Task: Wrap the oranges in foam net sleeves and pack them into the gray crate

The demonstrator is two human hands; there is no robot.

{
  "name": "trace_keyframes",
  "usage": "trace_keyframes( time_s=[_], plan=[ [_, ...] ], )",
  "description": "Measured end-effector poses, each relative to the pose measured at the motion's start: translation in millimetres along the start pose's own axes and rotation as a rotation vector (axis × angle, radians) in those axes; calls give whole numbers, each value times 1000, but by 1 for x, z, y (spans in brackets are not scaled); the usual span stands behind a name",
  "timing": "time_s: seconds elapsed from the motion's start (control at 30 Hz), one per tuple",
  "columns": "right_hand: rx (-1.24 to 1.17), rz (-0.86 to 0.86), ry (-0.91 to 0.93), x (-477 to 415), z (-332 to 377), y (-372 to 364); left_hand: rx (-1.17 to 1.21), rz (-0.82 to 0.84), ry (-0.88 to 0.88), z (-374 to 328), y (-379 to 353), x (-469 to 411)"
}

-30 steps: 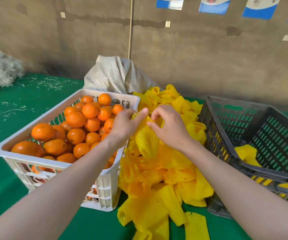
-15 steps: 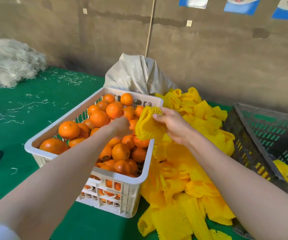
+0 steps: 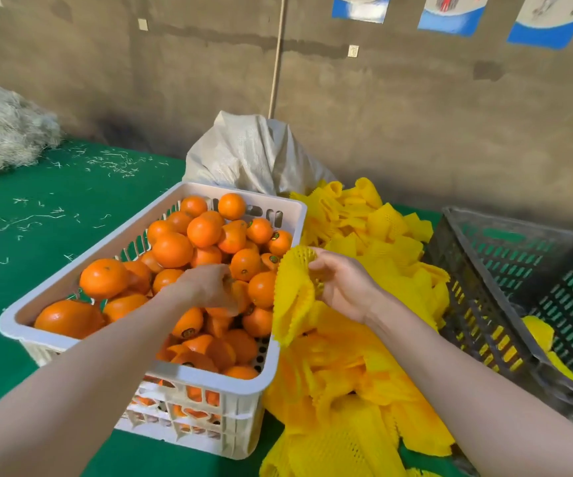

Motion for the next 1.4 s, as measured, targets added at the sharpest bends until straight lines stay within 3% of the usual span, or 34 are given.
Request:
trace_keyframes(
  time_s=[0.13,0.3,0.4,0.47,0.53,0.67,0.83,0.93,1.07,1.3,1.4],
  plan=[
    [-232,-26,-73,13,0,11,867,-16,-57,-16,28,15],
    [-236,-116,-91,44,10,17,1413,74,-199,-87,36,50],
    [-333,-315,-30,70,10,48,1724,230,-25,-123,21,60],
    [-404,-385,-6,93,15,51,1859,227,138,-139,13,62],
    [-502,-261,-22,91,13,57,1890,135,224,-154,6,65],
    [-250,-25,47,88,15,49,1796,-86,173,-182,-4,72],
    [-182,8,134,95,16,69,1901,99,83,-213,-17,88],
    [-13,-68,199,97,16,83,1872,135,-64,-224,-17,95],
    [6,18,286,110,18,87,1736,99,-203,-229,-19,104],
    [428,-226,525,114,39,86,1429,-358,-349,-220,-13,109],
    [523,-322,608,119,40,92,1388,-403,-326,-212,-13,105]
  ],
)
Point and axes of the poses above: each hand's wrist, its own x-axis away from the middle knuckle, its own y-axis out of the back of the hand, z = x × y, the point moved 7 cm from there along -x, towards the middle knuckle, and after that the axes turned 7 degrees about -z, right-handed, at the moved point
